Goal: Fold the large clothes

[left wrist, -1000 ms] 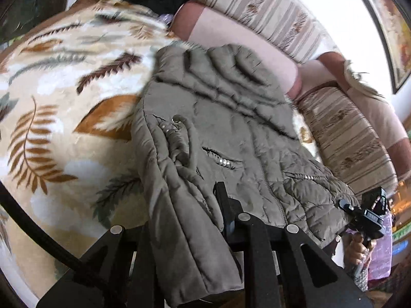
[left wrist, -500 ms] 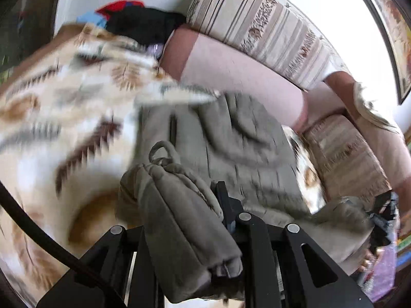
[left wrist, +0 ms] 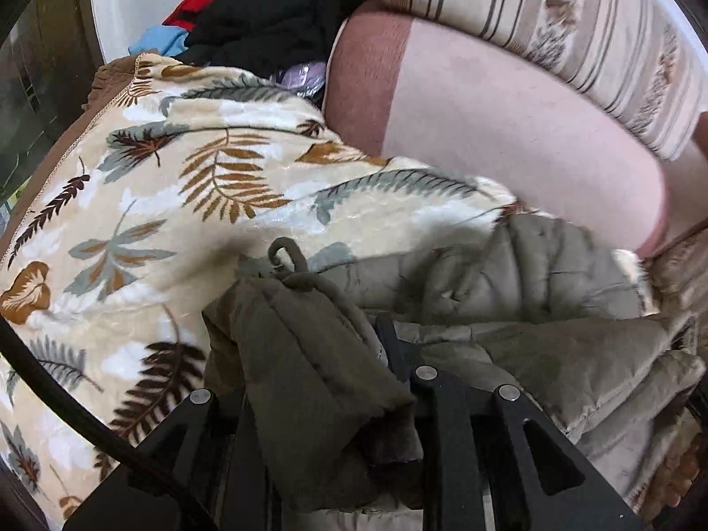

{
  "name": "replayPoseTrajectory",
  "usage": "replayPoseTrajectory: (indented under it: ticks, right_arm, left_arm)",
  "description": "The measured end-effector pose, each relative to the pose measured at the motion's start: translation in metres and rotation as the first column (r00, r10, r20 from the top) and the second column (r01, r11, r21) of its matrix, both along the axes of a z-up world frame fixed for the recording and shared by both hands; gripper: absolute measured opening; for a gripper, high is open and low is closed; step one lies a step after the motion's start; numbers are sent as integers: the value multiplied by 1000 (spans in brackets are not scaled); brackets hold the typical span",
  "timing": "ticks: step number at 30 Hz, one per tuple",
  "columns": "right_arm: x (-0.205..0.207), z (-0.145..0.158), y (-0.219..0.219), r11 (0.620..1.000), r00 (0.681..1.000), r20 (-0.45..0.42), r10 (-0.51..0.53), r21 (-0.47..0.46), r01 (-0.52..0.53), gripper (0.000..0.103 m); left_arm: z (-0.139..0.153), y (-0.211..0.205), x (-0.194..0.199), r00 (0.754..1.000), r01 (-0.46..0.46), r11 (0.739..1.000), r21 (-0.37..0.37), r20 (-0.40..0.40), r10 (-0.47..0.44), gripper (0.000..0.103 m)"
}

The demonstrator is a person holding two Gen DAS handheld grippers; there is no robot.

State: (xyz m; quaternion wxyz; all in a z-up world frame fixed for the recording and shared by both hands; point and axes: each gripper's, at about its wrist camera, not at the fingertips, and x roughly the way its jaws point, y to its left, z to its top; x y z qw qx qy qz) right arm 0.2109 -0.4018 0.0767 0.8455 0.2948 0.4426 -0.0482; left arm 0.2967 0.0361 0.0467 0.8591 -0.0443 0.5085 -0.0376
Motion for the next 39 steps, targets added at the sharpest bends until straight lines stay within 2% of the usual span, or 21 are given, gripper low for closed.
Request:
replayPoseTrajectory:
  ticks: [3,5,6,7,8,9,10,12,14,15,16,18,19,21,22,24,26,29,30,34,39]
  right_arm:
    - [22,-29,3,999,998,-63,-9,-46,6,30]
    - [27,-36,4,998,996,-90,-18,-56,13,32]
    - [26,-34,4,998,996,-83,-17,-55,13,35]
    - [22,-28,2,999,999,-51,-12,-39,10,41]
    - [17,-25,0,1000,1000,-22,-12,-19,11,45]
    - [9,-20,-4,1000,1000,14,-17,18,16,52]
    - [3,-16,-8,998,999,46,-18,63,15,62]
    - [-7,-10,-13,993,997,78,-26,121,17,68]
    - [-18,0,-15,990,993,117,-35,137,19,75]
    - [-23,5,-15,992,989,140,-40,128,22,81]
    - [-29,14,-12,995,983,180,-36,102,18,95]
    - [-38,30,-4,999,971,235,-35,-1,36,99]
    - [-41,38,4,996,968,251,-24,-78,45,99]
    - [-40,43,22,980,969,246,32,-199,18,99]
    - [-35,39,38,960,973,213,91,-277,-29,99]
    - [-22,23,63,928,972,153,180,-354,-117,99]
    - [-5,0,82,894,968,89,234,-412,-179,98]
    - [26,-39,94,843,970,3,243,-496,-210,94]
    - [33,-46,92,841,970,-2,242,-499,-210,95]
    - [67,-59,73,858,974,5,227,-474,-198,97]
    - [108,-83,39,916,981,36,189,-368,-163,102]
  left_arm:
    - [-16,-10,4,1000,-8,999,52,-4,8,21]
    - [-8,-10,3,1000,6,1000,31,1,-6,24]
    - [-1,-4,2,1000,13,1000,-11,5,-13,26]
    - [9,7,0,1000,20,996,-91,11,-19,31]
    - [17,21,-2,1000,26,982,-188,13,-24,39]
    - [21,28,-2,1000,26,968,-248,10,-24,43]
    - [26,38,-5,1000,22,947,-321,1,-22,49]
    - [35,57,-11,1000,11,892,-451,-5,-15,57]
    - [43,63,-19,1000,11,862,-507,15,-4,77]
    - [49,66,-24,999,16,844,-536,42,8,79]
    - [55,66,-26,998,25,834,-552,61,11,81]
    - [62,63,-26,997,40,823,-567,74,2,82]
    - [65,56,-28,997,51,832,-552,81,-8,82]
    - [68,34,-31,993,97,886,-453,102,-56,82]
    - [65,14,-33,988,138,921,-364,118,-101,82]
    - [50,-27,-37,973,207,959,-192,139,-183,82]
    - [26,-54,-32,965,247,961,-121,120,-233,82]
    - [-11,-75,-6,970,234,970,-58,77,-230,82]
    - [-19,-78,4,971,229,973,-42,78,-225,82]
    - [-35,-94,48,974,210,977,-30,88,-207,88]
    - [-54,-105,90,975,204,977,-57,101,-197,95]
